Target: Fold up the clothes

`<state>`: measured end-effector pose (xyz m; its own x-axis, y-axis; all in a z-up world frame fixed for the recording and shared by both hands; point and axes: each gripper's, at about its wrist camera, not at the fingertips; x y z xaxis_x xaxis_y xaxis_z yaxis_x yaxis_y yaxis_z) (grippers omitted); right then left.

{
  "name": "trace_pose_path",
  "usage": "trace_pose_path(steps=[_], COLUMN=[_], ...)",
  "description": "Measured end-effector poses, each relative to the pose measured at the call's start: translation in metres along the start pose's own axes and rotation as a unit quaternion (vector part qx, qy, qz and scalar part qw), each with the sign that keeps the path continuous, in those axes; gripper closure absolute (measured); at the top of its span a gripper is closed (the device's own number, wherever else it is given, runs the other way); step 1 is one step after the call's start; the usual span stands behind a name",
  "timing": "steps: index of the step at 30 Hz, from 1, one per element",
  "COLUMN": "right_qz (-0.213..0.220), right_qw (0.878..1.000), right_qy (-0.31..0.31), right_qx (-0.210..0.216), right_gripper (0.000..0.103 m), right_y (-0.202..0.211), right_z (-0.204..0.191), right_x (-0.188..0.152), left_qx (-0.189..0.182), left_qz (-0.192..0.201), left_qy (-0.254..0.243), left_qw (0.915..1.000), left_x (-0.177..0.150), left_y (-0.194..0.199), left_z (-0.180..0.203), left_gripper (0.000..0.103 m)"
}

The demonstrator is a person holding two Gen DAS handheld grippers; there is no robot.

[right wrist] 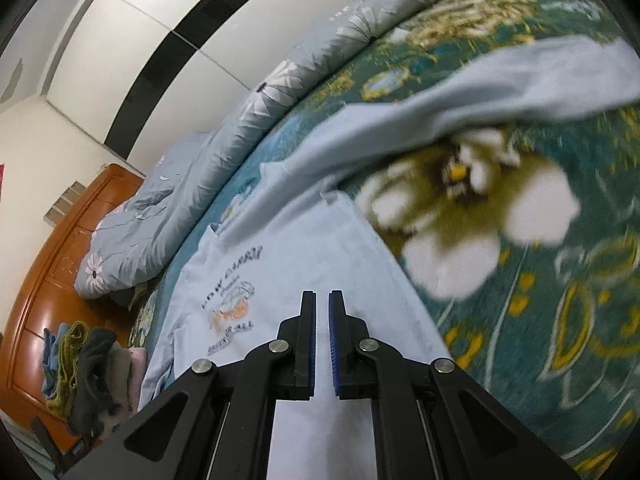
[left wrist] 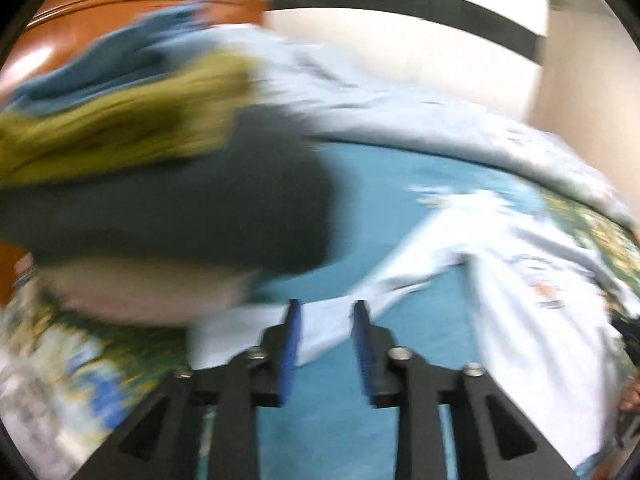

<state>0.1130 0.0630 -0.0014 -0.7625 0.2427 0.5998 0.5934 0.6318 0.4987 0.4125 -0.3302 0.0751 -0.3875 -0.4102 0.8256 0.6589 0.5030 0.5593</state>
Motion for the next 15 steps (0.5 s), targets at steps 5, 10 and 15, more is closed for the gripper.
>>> trace_pose_path(steps=[5,10,15], right_qz=[-0.01,-0.066,-0.112], right_qw=[0.993,0.98,0.964], right_qy=[0.114,0.184,0.237], right_qx=[-0.034,-0.044,-0.047], right_gripper=[0.098,0.064,0.063], right_y=[-0.004,-0.062,-0.13], right_z=[-0.023,-0.057,-0.073], right_x=[0.047,0.086,0.11], left_qx=[-0.111,-0.128,-0.12], left_qz=[-0.024,-0.061,-0.113], left_qy=[-0.061,-0.144,-0.173], left_qw=[0.9916,0.9794,0.9712], left_x=[0.032,0.071,0.088], left_y=[-0.072,-0.165,-0.245], left_z=[0.086,0.156,0.173], left_gripper=[0.052,0.038,0.038])
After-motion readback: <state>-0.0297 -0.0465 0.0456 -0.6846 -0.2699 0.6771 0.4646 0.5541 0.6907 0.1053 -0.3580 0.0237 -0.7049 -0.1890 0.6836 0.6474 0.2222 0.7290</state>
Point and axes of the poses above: each gripper's, at about its wrist camera, not at the fingertips, and y roughly against the way its jaws point, z to its right, x to its top, and after that the axes turned 11 degrees about z, right-handed
